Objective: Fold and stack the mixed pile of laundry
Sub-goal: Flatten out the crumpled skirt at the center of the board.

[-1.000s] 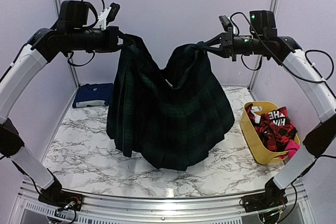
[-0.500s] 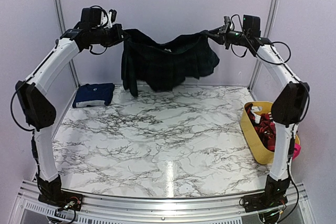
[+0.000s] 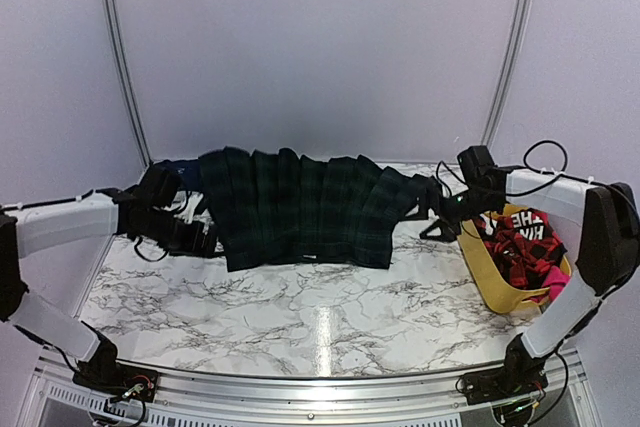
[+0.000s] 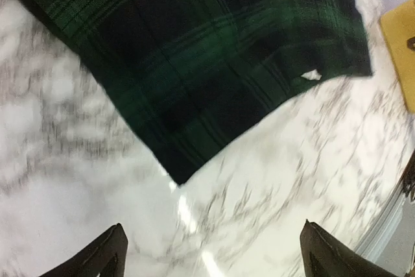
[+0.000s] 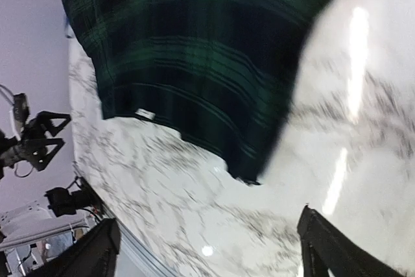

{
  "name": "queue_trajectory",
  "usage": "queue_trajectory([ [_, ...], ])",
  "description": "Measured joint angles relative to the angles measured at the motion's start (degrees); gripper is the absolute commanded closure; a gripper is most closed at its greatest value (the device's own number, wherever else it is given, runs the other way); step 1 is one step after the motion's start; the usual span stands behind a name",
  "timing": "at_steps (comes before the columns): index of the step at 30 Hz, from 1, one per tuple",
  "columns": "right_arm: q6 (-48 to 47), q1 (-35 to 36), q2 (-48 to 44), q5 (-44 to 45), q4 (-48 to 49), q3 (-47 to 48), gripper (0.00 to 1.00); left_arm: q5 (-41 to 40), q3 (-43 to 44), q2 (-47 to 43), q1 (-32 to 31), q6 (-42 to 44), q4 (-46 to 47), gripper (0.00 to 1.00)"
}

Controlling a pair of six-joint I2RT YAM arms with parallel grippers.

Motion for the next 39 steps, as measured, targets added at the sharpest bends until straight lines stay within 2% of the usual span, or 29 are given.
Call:
queue_trajectory([
  [2,-2.25,0.13,-2.19,3.67,-6.51,-2.78,0.02,-1.84,-6.32,-6.36,-0.02,-1.16,-3.26,0.01],
  [3,-3.26,0.15,-3.91,5.25,-9.20,-2.80,0.05,-3.37,-7.52,-12.48,-0.07,-2.34,-4.59,0.01],
  [6,-6.49,0.24,-7.54,8.11,-12.39,1.88,0.23,-4.79,-4.96,-16.44,-0.26,-3.15,-3.63,0.01],
  [10,-9.14,1.20,-2.58,8.28,-10.08,11.80,0.44,-7.41,5.11,-8.57,-0.33,-3.30,-1.31,0.01],
  [13,-10.10,3.63,6.08,8.00,-7.91,18.62,0.52,-9.66,14.51,3.98,-0.42,-3.13,-0.42,0.01],
  [15,-10.54,6.16,13.42,7.74,-6.49,23.19,0.54,-10.25,20.17,11.82,-0.70,-2.93,-0.07,0.07],
  [21,-10.56,12.24,28.28,7.67,-4.83,29.53,0.54,-10.60,32.09,29.59,-2.23,-1.99,-0.39,0.37],
  [25,-10.51,13.22,31.08,7.89,-3.39,27.96,0.54,-11.52,32.96,35.45,-3.80,-1.09,-1.92,0.50],
  [29,-10.69,13.14,30.75,8.87,-1.95,21.94,0.54,-13.62,30.08,36.54,-5.90,0.22,-3.41,0.60],
  [31,-11.28,12.90,29.49,8.74,-0.44,18.43,0.54,-15.10,27.34,35.80,-7.65,0.85,-2.97,0.64],
  [35,-12.50,11.82,23.12,11.30,-0.07,10.21,0.55,-15.82,20.26,30.58,-13.38,0.31,-2.38,0.64],
  [39,-14.62,7.48,19.89,12.07,-0.39,5.60,0.55,-15.45,14.32,25.62,-26.27,-4.17,-2.89,0.57],
])
